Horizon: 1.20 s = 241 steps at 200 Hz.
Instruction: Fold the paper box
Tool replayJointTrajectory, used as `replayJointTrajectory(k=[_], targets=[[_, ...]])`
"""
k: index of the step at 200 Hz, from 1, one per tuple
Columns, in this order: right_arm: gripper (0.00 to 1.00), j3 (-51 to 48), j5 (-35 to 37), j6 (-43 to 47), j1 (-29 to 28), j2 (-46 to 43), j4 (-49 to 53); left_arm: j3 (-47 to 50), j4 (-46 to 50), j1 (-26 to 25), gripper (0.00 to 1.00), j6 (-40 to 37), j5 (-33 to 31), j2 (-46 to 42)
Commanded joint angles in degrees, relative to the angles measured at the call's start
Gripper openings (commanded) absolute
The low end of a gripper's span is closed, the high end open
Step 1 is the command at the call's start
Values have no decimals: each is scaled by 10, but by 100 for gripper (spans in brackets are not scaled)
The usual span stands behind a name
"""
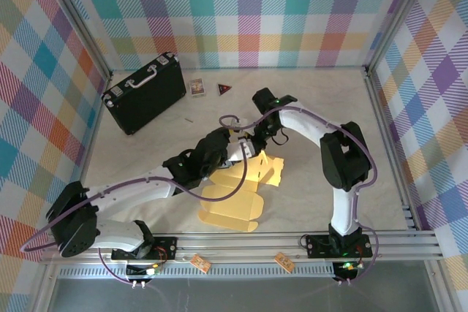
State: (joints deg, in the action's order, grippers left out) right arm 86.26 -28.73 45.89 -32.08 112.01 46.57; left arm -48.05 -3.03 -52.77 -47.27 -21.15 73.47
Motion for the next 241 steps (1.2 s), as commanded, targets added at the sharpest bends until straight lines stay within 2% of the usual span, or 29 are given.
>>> replayJointTrajectory(k=[1, 36, 49, 73, 96, 132, 149, 199, 241], targets=[[48, -10, -4, 14, -14, -4, -4, -17, 24, 0, 63, 77, -8, -31], [47, -10, 13, 10, -19, 21, -12, -25, 63, 5, 64, 165, -30, -65], [40, -10, 28, 8, -21, 31, -21, -25, 78, 9, 64, 196, -36, -76], [36, -13, 55, 9, -28, 40, -31, -27, 112, 14, 63, 239, -54, -92], [21, -24, 82, 7, -34, 43, -58, -32, 144, 26, 61, 311, -102, -106], [7, -43, 121, 6, -45, 39, -101, -29, 185, 63, 61, 443, -107, -146], [0, -52, 133, 8, -47, 33, -119, -33, 237, 81, 63, 510, -127, -162], [0, -105, 192, 17, -47, -28, -227, -42, 346, 119, 74, 645, -110, -188], [0, -214, 276, 58, -53, -117, -423, -3, 371, 158, 79, 722, -14, -226]])
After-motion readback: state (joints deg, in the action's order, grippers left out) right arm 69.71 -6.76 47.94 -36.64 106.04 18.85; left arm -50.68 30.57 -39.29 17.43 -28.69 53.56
